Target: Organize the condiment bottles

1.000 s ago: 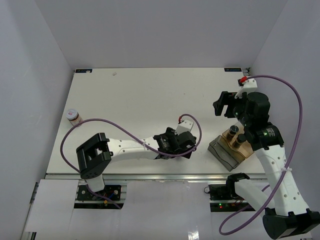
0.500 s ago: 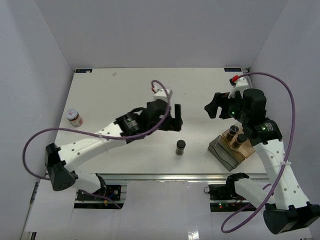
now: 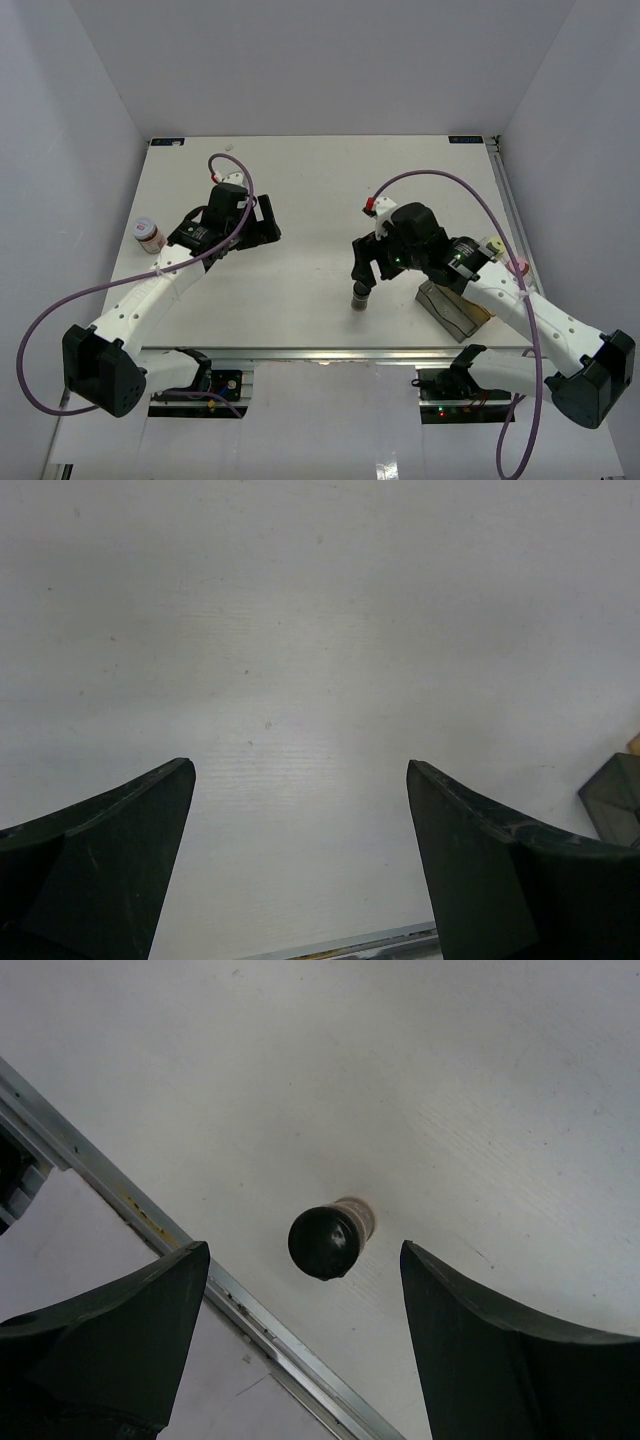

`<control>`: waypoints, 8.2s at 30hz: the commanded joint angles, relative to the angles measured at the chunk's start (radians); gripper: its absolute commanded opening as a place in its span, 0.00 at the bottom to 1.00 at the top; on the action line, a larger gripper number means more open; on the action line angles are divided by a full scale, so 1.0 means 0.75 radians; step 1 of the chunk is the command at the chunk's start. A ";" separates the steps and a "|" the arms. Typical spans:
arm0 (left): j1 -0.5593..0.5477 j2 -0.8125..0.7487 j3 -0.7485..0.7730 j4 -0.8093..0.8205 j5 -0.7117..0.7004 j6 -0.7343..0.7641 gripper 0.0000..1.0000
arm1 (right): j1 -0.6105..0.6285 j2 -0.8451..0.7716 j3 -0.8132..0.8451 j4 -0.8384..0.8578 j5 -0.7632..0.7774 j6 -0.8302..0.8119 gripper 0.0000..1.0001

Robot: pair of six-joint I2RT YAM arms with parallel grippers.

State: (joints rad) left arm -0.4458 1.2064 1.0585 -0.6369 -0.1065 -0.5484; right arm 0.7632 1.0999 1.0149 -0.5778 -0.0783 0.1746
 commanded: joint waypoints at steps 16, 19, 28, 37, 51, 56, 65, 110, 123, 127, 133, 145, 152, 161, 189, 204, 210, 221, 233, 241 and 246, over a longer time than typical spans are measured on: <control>0.075 -0.095 -0.079 0.072 0.140 0.011 0.98 | 0.154 0.196 -0.107 0.034 0.192 0.017 0.77; 0.074 -0.081 -0.084 0.071 0.140 0.010 0.98 | 0.160 0.202 -0.128 0.074 0.174 0.024 0.76; 0.075 -0.083 -0.109 0.087 0.140 0.008 0.98 | 0.177 0.256 -0.146 0.123 0.196 0.042 0.70; 0.074 -0.098 -0.151 0.105 0.174 -0.002 0.98 | 0.184 0.320 -0.118 0.072 0.305 0.092 0.54; 0.075 -0.169 -0.167 0.092 0.185 -0.005 0.98 | 0.179 0.338 0.229 -0.243 0.641 0.173 0.08; 0.073 -0.166 -0.140 0.067 0.185 0.013 0.98 | 0.080 0.357 0.598 -0.442 0.889 0.259 0.08; 0.073 -0.124 -0.043 0.038 0.234 0.028 0.98 | -0.284 0.225 0.659 -0.687 1.052 0.782 0.08; 0.071 0.002 0.091 -0.033 0.244 -0.006 0.98 | -1.099 -0.320 -0.273 -0.402 0.897 0.827 0.08; 0.072 0.028 0.085 -0.029 0.223 0.008 0.98 | -1.104 -0.293 -0.385 -0.309 0.898 0.857 0.15; 0.071 0.046 0.088 -0.025 0.221 0.009 0.98 | -1.118 -0.276 -0.400 -0.293 0.903 0.855 0.18; 0.071 0.056 0.086 -0.016 0.215 0.007 0.98 | -1.136 -0.272 -0.407 -0.266 0.888 0.838 0.41; 0.071 0.050 0.088 -0.028 0.194 0.009 0.98 | -1.163 -0.258 -0.424 -0.221 0.869 0.795 0.67; 0.071 0.089 0.233 -0.053 0.136 0.007 0.98 | -1.165 -0.349 -0.279 -0.258 0.851 0.682 0.74; 0.261 0.266 0.611 -0.122 0.075 0.027 0.98 | -1.165 -0.429 0.007 -0.208 0.626 0.349 0.73; 1.079 0.505 0.413 -0.041 -0.169 -0.002 0.98 | -0.674 -0.220 0.090 0.124 -0.168 0.053 0.95; 1.079 0.739 0.440 -0.041 -0.200 -0.026 0.98 | -0.641 -0.268 0.132 0.093 -0.111 0.021 0.98; 1.079 0.820 0.444 -0.008 -0.170 -0.051 0.91 | -0.636 -0.268 0.128 0.085 -0.071 0.013 0.98; 1.079 0.824 0.403 0.040 -0.201 0.008 0.46 | -0.635 -0.252 0.121 0.084 -0.027 0.002 0.98; 0.732 0.715 0.280 0.030 -0.087 0.095 0.00 | -0.635 -0.207 0.130 0.056 -0.029 0.004 0.98; 0.189 0.582 0.161 0.012 -0.080 0.060 0.00 | -0.633 -0.247 0.124 0.001 -0.028 -0.009 0.98; -0.174 0.531 0.151 -0.061 -0.122 -0.017 0.00 | -0.633 -0.270 0.114 -0.037 -0.007 -0.019 0.98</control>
State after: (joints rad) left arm -0.4195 1.6946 1.1771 -0.6105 -0.1748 -0.5054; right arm 0.2829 0.9261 1.0718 -0.5860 -0.0975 0.1814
